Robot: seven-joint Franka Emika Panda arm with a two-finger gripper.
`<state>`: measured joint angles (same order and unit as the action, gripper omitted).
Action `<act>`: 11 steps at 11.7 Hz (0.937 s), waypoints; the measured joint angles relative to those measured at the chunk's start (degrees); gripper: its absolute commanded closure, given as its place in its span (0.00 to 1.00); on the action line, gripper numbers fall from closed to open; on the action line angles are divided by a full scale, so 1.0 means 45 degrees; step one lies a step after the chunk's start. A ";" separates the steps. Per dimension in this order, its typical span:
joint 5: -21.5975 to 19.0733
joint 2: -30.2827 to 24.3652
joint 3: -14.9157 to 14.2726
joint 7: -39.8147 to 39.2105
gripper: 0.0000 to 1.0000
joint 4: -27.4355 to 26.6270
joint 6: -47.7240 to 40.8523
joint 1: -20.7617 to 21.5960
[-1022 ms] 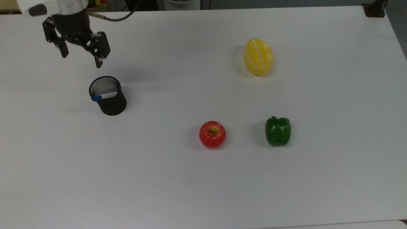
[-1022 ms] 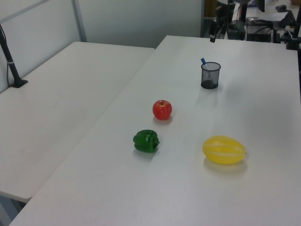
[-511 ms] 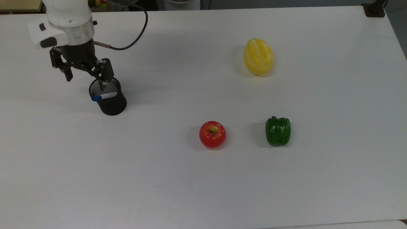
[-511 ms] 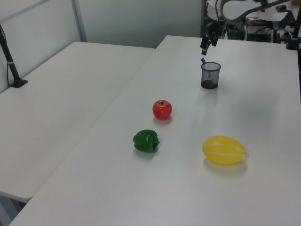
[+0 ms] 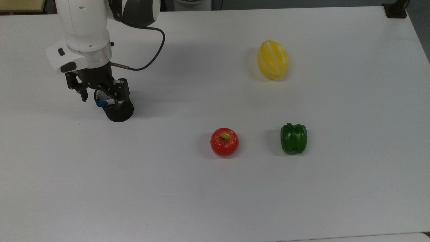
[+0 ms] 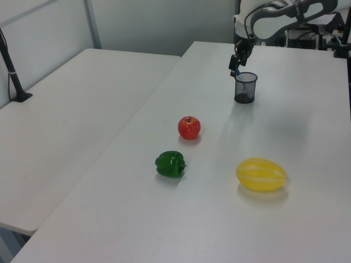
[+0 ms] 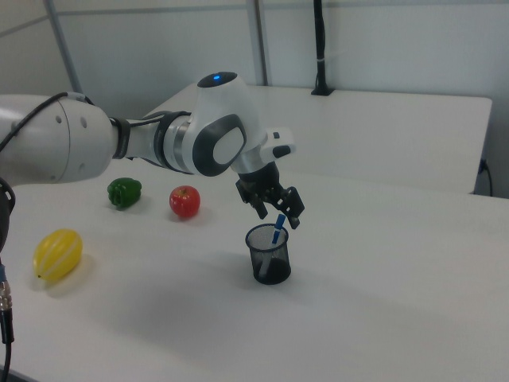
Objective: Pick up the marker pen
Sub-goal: 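Lower the gripper onto the marker in the cup and close it, then lift the marker up out of the pen cup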
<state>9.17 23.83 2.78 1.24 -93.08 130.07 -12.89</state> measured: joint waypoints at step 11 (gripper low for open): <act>0.0006 0.0100 -0.0002 0.0000 0.87 0.0026 0.0359 -0.0041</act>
<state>9.20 24.28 2.77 1.24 -92.96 131.68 -13.08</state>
